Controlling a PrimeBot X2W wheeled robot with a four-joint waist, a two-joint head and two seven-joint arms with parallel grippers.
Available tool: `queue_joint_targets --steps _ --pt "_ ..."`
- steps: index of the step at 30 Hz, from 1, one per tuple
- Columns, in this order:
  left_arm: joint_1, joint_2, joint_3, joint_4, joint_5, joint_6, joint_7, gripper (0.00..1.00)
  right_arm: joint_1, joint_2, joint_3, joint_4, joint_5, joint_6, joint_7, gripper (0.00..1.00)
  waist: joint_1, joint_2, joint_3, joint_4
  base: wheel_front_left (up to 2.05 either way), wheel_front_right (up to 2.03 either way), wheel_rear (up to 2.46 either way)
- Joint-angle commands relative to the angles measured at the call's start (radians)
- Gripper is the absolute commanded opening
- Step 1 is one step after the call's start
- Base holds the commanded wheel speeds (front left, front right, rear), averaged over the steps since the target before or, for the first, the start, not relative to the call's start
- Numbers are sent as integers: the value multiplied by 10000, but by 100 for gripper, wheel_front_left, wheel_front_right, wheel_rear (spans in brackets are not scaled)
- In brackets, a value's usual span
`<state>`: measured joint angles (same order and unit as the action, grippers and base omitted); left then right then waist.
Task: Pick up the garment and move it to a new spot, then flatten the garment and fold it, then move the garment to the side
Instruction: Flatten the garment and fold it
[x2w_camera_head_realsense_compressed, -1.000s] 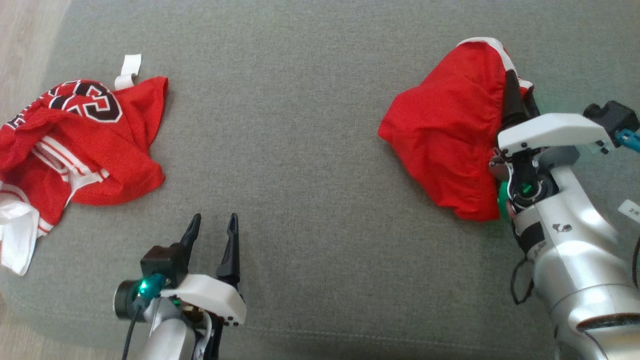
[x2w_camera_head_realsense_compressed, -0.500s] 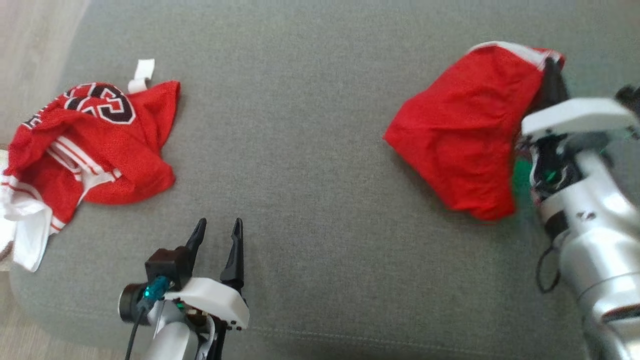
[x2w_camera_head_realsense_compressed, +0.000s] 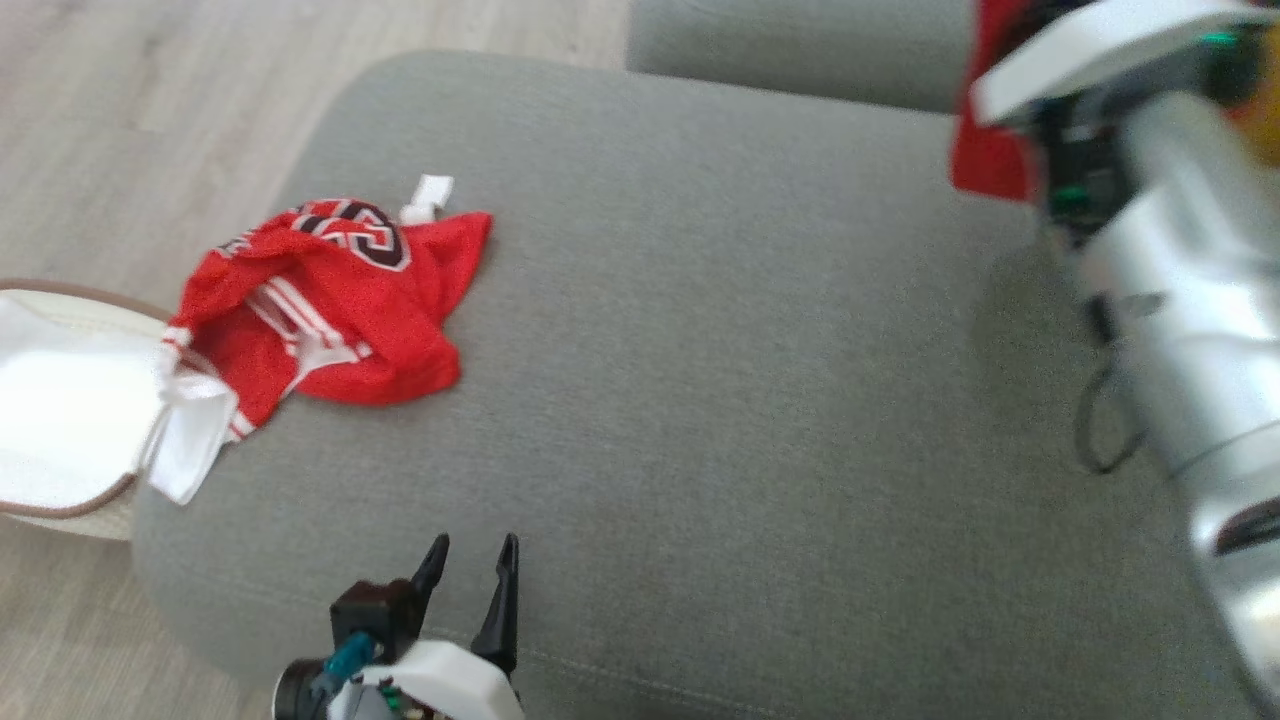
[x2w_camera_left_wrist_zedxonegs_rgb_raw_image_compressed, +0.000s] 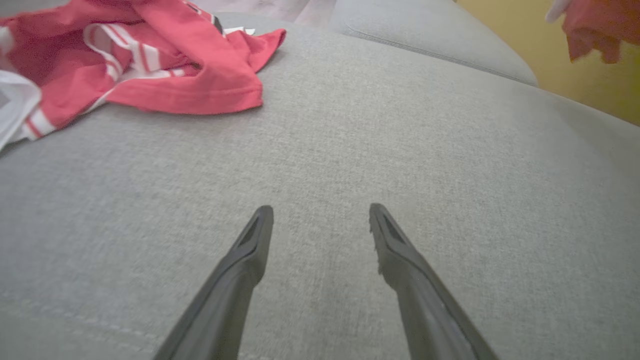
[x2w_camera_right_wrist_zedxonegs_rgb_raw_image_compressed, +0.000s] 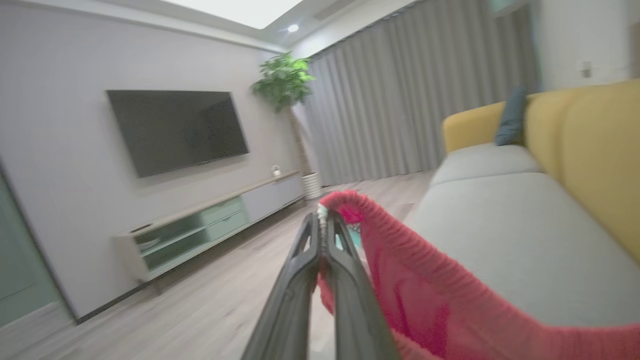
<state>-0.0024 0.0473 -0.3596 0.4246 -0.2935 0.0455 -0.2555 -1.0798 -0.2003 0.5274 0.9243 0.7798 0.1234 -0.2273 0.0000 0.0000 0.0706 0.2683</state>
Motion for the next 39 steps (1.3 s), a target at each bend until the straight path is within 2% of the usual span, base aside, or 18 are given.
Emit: queue_joint_targets --steps 1,4,7,10,13,17,20,22,25,27,28,34,39 --pt "-140 30 286 -241 -39 79 -63 100 -365 375 326 -430 -60 73 2 0 0 0 -396 354 0 0 0" --pt "72 30 454 -235 39 56 -63 100 -14 731 1340 -831 106 73 0 0 0 0 -545 317 0 0 0" --pt "167 30 645 -294 104 55 -63 100 813 666 2544 -1194 313 73 190 0 0 0 -508 18 0 0 0" --pt "146 30 678 -345 95 7 -63 100 2067 155 3491 -1374 732 73 395 0 0 0 -408 -398 0 0 0" --pt "3 30 625 -377 112 -56 -63 100 3241 -689 4161 -1286 1056 73 502 0 0 0 -279 -822 0 0 0" --pt "-317 30 595 -440 150 -88 -63 100 4122 -1583 4176 -785 1480 73 188 0 0 0 -85 -1378 0 0 0" --pt "-490 30 584 -459 159 -130 -63 100 4318 -1784 3917 -515 1674 73 -53 0 0 0 -24 -1611 0 0 0" --pt "-653 30 513 -471 170 -175 -63 100 4405 -1887 3750 -301 1669 73 -206 4 0 0 21 -1797 0 0 0" --pt "-895 30 345 -454 130 -262 -63 100 4461 -1919 3436 6 1526 73 -315 20 0 0 63 -2019 0 0 0" --pt "-1037 30 202 -435 38 -311 -63 100 4476 -1889 3196 163 1279 73 -334 48 0 0 91 -2138 0 0 0" --pt "-1104 30 137 -409 -15 -311 -63 100 4480 -1851 2875 199 1175 73 -337 100 0 0 105 -2195 0 0 0" --pt "-1530 30 -318 -182 -572 -642 -63 100 4780 -1705 706 16 -669 73 -342 100 0 0 339 -2518 0 0 0" --pt "-1801 30 -461 231 -1104 -869 -63 100 5489 -1091 -1579 -909 -2532 73 -343 100 0 0 686 -2896 0 0 0"
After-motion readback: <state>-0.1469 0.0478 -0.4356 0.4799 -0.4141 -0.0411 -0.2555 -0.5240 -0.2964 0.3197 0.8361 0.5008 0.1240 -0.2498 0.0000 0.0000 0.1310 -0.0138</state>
